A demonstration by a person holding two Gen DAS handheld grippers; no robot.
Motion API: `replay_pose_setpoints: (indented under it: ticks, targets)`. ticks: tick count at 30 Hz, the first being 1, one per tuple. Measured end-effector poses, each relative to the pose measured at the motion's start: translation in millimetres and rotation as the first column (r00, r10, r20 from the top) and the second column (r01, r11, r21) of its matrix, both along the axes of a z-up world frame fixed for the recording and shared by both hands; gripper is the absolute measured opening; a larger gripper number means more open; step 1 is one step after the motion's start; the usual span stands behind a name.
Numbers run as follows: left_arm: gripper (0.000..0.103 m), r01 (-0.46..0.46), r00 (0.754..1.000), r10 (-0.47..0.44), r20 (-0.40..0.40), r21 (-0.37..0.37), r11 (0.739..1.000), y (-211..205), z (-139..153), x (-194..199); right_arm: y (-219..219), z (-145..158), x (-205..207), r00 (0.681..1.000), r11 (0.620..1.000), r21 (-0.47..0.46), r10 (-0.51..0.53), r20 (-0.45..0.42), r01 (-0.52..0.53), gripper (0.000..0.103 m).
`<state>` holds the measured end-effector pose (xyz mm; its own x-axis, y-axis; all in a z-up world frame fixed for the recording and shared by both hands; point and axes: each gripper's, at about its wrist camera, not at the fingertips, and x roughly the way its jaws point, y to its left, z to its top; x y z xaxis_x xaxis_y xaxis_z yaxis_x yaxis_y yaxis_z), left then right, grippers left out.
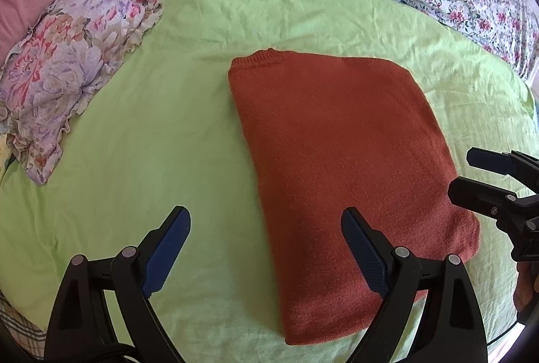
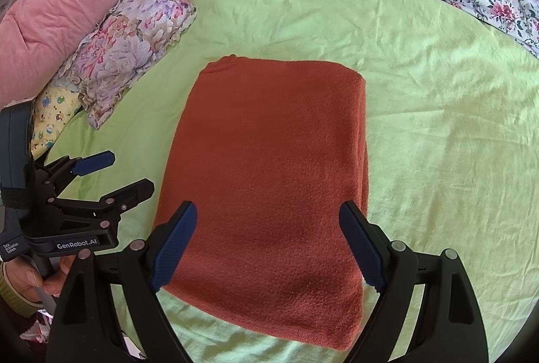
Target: Fold small clothes
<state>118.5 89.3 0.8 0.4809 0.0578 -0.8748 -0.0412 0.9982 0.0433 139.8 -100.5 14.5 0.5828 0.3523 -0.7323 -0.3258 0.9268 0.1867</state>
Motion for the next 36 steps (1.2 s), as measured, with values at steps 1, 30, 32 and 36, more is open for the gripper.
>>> replay_pose_setpoints:
  ticks: [1,30,32,36]
  targets:
    - [0.092,0.001,1.0,-0.001,-0.002,0.001,1.0,-0.4,-0.2,0.2,-0.4,0.1,0.0,1.0,1.0,0.0,-0.001,0.0,0.001,0.086]
    - [0.092,0.011,1.0,-0.011,0.003,-0.007,1.0,-0.4,2.1,4.8,-1.0,2.1,1.7,1.0,1.0,0.003,-0.001,0.003,0.001,0.086]
    - [0.092,0.004,1.0,-0.004,0.002,-0.017,1.0,1.7,2.0,5.8,-1.0,2.1,2.6,1.0,1.0,-0.001,0.0,0.004,0.0,0.087]
    - [0.092,-0.007,1.0,0.007,0.017,-0.011,1.0,8.4,5.5,8.0,-0.9,3.5,7.3,1.0,1.0,0.002,-0.003,0.006,0.003,0.087]
